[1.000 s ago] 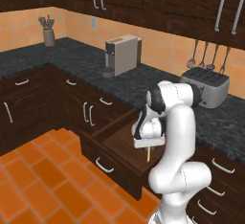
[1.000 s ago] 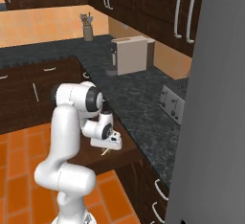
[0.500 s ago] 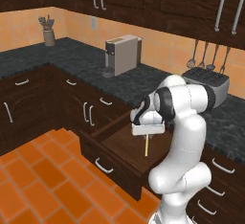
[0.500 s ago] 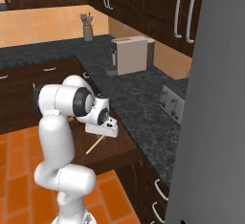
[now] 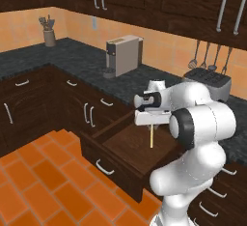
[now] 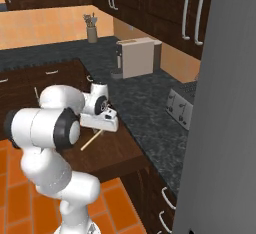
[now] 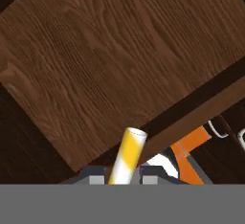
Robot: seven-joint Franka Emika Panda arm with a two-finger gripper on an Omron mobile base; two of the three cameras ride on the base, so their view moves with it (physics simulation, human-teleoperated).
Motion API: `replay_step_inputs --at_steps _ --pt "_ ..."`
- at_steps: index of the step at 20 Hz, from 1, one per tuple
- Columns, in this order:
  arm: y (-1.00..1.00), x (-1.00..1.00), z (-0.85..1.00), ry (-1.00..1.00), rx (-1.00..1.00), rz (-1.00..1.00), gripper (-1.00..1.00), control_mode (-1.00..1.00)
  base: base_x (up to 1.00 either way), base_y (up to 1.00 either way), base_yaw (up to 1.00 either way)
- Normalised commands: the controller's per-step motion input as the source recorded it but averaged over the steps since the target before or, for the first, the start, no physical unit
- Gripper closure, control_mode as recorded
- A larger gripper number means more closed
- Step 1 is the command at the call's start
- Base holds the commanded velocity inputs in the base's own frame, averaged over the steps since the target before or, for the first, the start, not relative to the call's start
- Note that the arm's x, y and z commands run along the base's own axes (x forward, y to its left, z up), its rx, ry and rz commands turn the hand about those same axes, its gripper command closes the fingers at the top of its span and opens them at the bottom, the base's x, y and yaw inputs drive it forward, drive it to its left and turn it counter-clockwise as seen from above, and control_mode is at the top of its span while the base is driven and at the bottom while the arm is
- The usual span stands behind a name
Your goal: Take a straw from the drawer in front and place it inside the glass cup on the dining counter.
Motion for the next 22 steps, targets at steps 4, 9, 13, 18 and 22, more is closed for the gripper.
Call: replay_step_inputs --at_steps 4,9,13,18,22 --pt "-0.07 -0.99 1.00 -0.09 -0.06 0.16 1.00 -1.00 0.00 0.00 0.00" --pt "-0.01 -0.81 1.00 -0.09 -0.11 0.26 1.00 -1.00 0.00 0.00 0.00" --pt "0.00 -0.27 0.97 -0.08 -0.02 0.26 1.00 -1.00 0.00 0.00 0.00" --pt "-0.03 -0.05 0.53 0.00 0.04 0.13 1.00 -1.00 0.00 0.00 0.00" --pt "0.00 -0.05 0.13 0.00 0.02 0.05 1.00 -1.00 0.00 0.00 0.00"
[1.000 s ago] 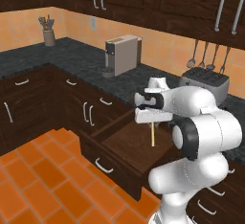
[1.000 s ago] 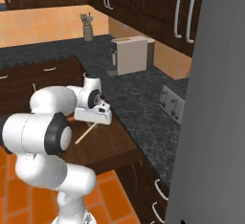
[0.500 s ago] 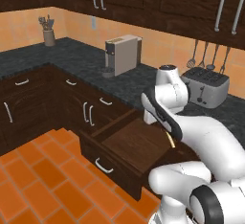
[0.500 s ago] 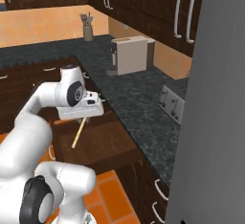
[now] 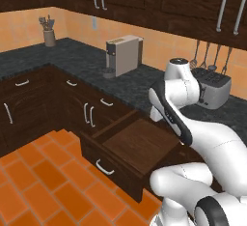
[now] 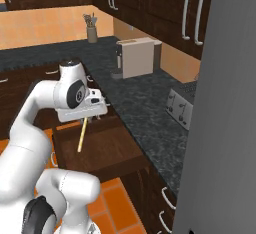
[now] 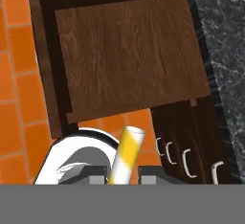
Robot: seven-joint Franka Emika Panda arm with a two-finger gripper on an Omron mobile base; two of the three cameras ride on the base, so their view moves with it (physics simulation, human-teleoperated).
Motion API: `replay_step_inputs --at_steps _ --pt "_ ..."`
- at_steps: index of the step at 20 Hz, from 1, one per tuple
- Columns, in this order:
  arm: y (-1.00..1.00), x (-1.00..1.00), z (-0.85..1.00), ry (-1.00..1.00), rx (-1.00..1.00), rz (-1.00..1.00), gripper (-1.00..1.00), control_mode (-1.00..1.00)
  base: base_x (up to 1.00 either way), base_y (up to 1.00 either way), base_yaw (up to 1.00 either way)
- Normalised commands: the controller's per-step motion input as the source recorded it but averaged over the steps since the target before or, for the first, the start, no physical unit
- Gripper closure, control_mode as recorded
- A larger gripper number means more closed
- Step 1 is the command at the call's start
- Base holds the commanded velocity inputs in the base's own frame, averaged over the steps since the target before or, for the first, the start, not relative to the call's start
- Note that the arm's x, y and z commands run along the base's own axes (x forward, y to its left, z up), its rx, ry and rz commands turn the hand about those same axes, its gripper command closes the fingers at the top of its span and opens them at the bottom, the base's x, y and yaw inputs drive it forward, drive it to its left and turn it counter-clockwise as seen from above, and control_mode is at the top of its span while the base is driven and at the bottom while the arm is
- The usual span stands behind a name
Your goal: Take a straw from the drawer in front and place it inside the glass cup on the dining counter.
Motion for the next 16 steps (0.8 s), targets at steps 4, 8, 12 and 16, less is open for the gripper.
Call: replay_step_inputs --at_steps 4,8,12,16 --pt "0.00 0.00 0.00 0.00 0.00 0.00 1.00 1.00 -0.94 0.01 0.05" --pt "0.00 0.00 0.00 0.00 0.00 0.00 1.00 1.00 -1.00 0.53 0.26" --pt "0.00 0.00 0.00 0.00 0.00 0.00 1.00 1.00 -0.84 0.56 0.67" --pt "0.00 0.00 0.00 0.00 0.00 0.00 1.00 1.00 -0.98 0.14 0.63"
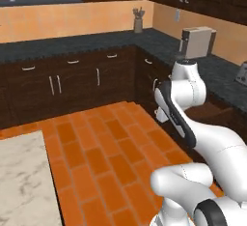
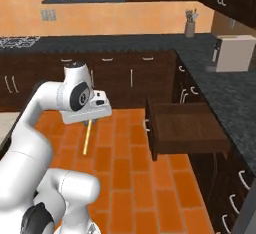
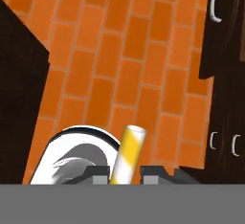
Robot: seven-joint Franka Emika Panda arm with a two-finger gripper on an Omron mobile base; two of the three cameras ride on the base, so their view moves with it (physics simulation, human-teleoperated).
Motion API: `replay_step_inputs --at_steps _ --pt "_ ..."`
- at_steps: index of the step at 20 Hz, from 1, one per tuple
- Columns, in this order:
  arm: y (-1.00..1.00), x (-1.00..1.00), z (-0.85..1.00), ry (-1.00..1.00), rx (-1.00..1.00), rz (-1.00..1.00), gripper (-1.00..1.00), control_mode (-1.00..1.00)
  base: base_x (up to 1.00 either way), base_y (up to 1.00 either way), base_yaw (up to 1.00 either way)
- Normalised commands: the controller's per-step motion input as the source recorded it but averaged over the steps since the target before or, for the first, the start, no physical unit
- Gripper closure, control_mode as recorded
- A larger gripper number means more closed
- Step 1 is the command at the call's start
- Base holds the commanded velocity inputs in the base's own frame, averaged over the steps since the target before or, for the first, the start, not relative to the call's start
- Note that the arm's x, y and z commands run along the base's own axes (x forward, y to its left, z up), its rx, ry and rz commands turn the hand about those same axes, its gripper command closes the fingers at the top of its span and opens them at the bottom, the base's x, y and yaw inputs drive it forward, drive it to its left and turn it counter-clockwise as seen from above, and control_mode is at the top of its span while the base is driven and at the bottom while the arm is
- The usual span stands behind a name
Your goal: Take a straw from the drawer in front and place it inside the glass cup on the dining counter.
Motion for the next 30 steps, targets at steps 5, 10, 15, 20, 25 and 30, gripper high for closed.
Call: replay_step_inputs --at_steps 5,10,15,20,25,30 --pt "0.00 0.00 0.00 0.00 0.00 0.00 1.00 1.00 -1.00 -0.01 0.29" --pt "0.00 0.00 0.00 0.00 0.00 0.00 1.00 1.00 -1.00 -0.06 0.15" --pt "0.00 0.00 0.00 0.00 0.00 0.00 1.00 1.00 -1.00 0.00 0.12" --pt "0.00 0.00 0.00 0.00 0.00 0.00 1.00 1.00 -1.00 0.00 0.11" --pt "0.00 0.00 0.00 0.00 0.00 0.00 1.00 1.00 -1.00 0.02 0.09" --pt "0.00 0.00 0.00 0.00 0.00 0.00 1.00 1.00 -1.00 0.08 0.09"
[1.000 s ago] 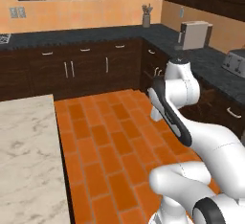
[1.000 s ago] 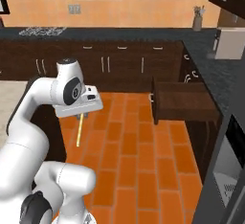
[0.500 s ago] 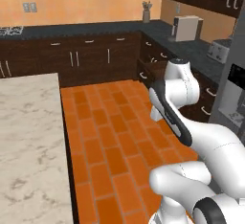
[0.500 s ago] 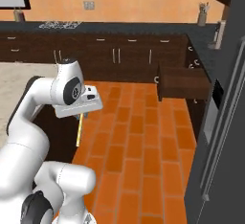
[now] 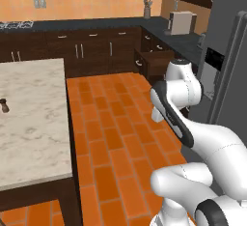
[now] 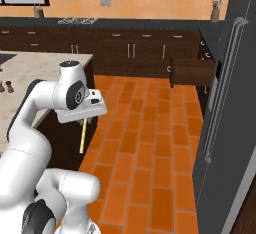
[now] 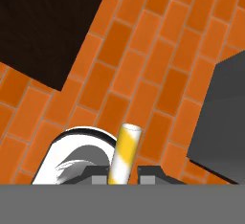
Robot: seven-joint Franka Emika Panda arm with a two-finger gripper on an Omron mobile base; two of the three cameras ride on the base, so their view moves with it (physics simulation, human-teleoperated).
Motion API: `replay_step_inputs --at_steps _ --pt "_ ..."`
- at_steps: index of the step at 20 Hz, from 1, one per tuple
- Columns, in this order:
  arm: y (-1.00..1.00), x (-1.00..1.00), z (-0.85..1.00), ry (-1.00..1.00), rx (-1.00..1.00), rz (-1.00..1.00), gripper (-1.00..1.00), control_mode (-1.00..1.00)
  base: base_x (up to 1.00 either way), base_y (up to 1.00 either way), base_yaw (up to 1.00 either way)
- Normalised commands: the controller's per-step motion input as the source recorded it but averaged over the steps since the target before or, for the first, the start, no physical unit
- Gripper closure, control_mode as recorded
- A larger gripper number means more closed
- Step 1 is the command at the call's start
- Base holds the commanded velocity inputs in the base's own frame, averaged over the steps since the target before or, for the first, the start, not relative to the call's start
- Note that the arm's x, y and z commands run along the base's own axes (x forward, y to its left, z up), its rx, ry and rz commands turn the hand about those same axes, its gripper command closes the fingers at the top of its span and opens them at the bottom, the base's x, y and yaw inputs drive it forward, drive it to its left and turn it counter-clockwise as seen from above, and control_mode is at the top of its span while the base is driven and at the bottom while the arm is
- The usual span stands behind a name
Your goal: Take a straw from the drawer in front and place it inside the glass cup on the dining counter.
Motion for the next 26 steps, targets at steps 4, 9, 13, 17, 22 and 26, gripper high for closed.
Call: replay_step_inputs --at_steps 4,9,13,17,22,26 --pt "0.00 0.00 0.00 0.00 0.00 0.00 1.00 1.00 -0.78 0.53 0.07" --pt "0.00 0.00 0.00 0.00 0.00 0.00 1.00 1.00 -0.24 1.00 0.03" --pt "0.00 0.00 0.00 0.00 0.00 0.00 1.00 1.00 -0.19 1.00 0.01" --pt "0.00 0.00 0.00 0.00 0.00 0.00 1.00 1.00 -0.04 1.00 0.00" --pt "0.00 0.00 0.00 0.00 0.00 0.00 1.00 1.00 0.21 0.90 0.00" --pt "0.00 0.00 0.00 0.00 0.00 0.00 1.00 1.00 0.44 0.49 -0.05"
